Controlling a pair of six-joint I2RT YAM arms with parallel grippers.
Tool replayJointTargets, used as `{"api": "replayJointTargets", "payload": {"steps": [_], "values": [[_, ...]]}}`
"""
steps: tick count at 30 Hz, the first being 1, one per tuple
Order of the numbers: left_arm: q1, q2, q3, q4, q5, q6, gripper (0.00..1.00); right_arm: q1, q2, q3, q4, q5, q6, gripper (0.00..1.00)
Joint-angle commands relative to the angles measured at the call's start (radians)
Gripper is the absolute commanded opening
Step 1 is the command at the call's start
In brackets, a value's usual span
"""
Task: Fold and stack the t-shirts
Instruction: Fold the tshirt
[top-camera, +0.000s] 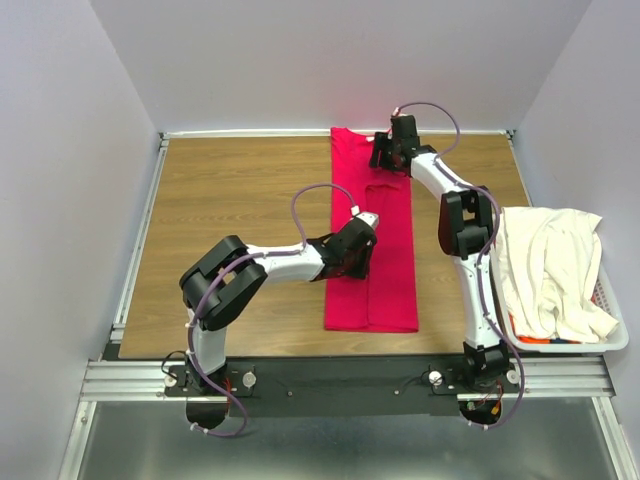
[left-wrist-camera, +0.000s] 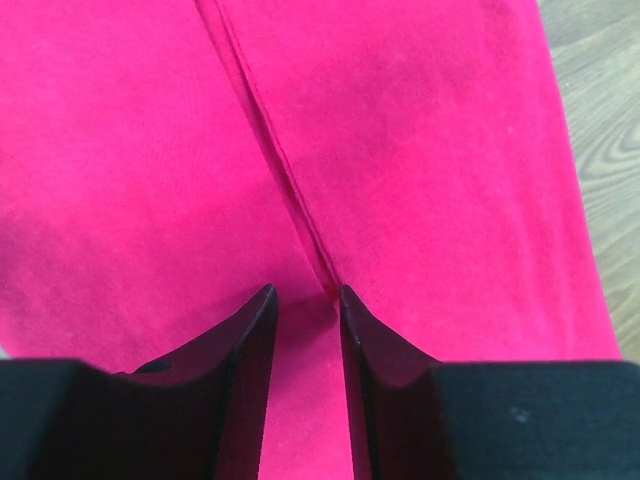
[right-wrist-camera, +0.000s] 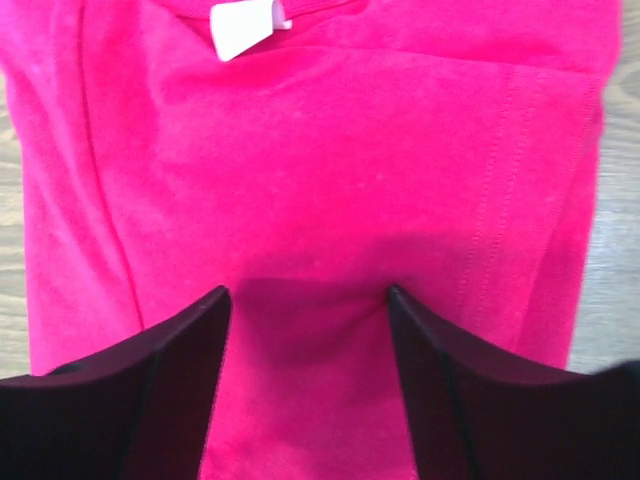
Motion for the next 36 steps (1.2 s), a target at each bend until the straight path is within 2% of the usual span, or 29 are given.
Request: {"api": "replayJointTargets", "payload": {"steps": [1, 4, 9, 11, 13, 15, 16, 17, 18, 20, 21, 25, 29, 36], "values": [[0.004, -0.008, 0.021, -0.034, 0.046, 0.007, 0.43, 0.008, -0.003, -0.004, -0.051, 0.029, -0.025, 0.75], [0.026, -0.083, 0.021, -0.026, 0.054, 0.024, 0.48, 0.008, -0.09, -0.027, -0.057, 0.069, -0.03, 0.85], [0.064, -0.189, -0.004, -0.04, 0.057, 0.013, 0.49, 0.006, -0.277, -0.134, -0.082, 0.135, 0.012, 0.88], [0.092, -0.229, -0.06, -0.037, 0.057, -0.008, 0.49, 0.008, -0.415, -0.287, -0.082, 0.131, 0.05, 0.88], [0.113, -0.29, -0.128, -0.031, 0.115, -0.033, 0.49, 0.008, -0.562, -0.419, -0.08, 0.103, 0.113, 0.87], [0.139, -0.341, -0.172, -0.031, 0.147, -0.043, 0.49, 0.006, -0.655, -0.626, -0.077, 0.059, 0.172, 0.8], [0.149, -0.367, -0.214, -0.032, 0.161, -0.05, 0.49, 0.012, -0.745, -0.753, -0.071, 0.028, 0.188, 0.72], [0.149, -0.367, -0.234, -0.032, 0.177, -0.053, 0.49, 0.015, -0.784, -0.754, -0.071, 0.028, 0.196, 0.72], [0.153, -0.385, -0.251, -0.037, 0.192, -0.056, 0.49, 0.02, -0.833, -0.894, -0.069, 0.013, 0.202, 0.69], [0.156, -0.401, -0.304, -0.037, 0.236, -0.063, 0.49, 0.032, -0.917, -1.028, -0.071, 0.005, 0.229, 0.69], [0.155, -0.409, -0.333, -0.035, 0.27, -0.066, 0.49, 0.032, -1.013, -1.144, -0.072, -0.027, 0.254, 0.66], [0.158, -0.429, -0.41, -0.031, 0.328, -0.089, 0.48, 0.032, -1.229, -1.391, -0.094, -0.095, 0.326, 0.62], [0.158, -0.439, -0.461, -0.026, 0.376, -0.096, 0.48, 0.031, -1.327, -1.484, -0.176, -0.176, 0.357, 0.59], [0.156, -0.422, -0.513, -0.019, 0.46, -0.086, 0.47, 0.032, -1.37, -1.541, -0.272, -0.182, 0.391, 0.58]]}}
